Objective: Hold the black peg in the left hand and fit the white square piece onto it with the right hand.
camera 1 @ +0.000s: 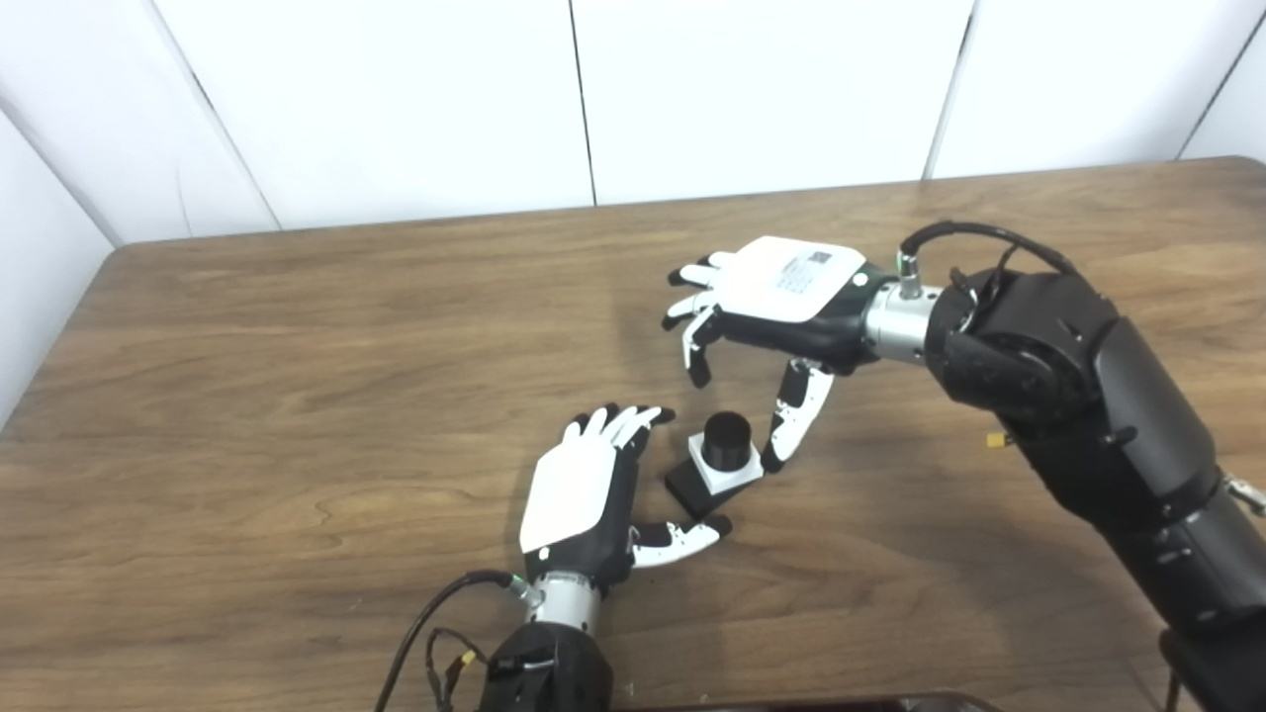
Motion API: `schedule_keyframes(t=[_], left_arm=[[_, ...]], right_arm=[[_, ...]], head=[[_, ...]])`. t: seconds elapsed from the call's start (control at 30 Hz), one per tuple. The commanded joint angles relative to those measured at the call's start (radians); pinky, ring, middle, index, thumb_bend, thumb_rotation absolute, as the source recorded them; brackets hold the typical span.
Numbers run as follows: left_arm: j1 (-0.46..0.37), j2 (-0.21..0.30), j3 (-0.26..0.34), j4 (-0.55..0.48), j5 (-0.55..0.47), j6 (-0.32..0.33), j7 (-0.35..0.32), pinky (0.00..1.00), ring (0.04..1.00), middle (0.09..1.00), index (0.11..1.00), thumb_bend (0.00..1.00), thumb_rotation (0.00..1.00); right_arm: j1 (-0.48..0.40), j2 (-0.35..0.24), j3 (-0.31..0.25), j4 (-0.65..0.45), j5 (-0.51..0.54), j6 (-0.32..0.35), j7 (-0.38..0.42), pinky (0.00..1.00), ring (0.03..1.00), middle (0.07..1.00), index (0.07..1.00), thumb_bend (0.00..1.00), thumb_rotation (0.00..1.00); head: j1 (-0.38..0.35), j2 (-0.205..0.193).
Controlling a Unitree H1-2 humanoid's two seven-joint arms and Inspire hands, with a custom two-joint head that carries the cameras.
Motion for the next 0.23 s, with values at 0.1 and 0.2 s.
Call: schedule_keyframes(t=[0.1, 0.2], left_arm=[[-0.013, -0.001, 0.011, -0.09, 0.083, 0.028, -0.042, 0.98, 0.971, 0.915, 0.838, 0.88, 0.4], [-0.009, -0.008, 0.025, -0.119, 0.083, 0.034, -0.075, 1.0, 0.986, 0.926, 0.849, 0.88, 0.4]], right_arm=[[-0.055, -0.017, -0.028, -0.014, 0.014, 0.02, -0.029, 1.0, 1.0, 0.894, 0.635, 1.0, 0.34], [-0.051, -0.023, -0.031, -0.013, 0.018, 0.021, -0.032, 1.0, 1.0, 0.894, 0.636, 1.0, 0.34]], head=[[0.002, -0.001], [0.004, -0.002]])
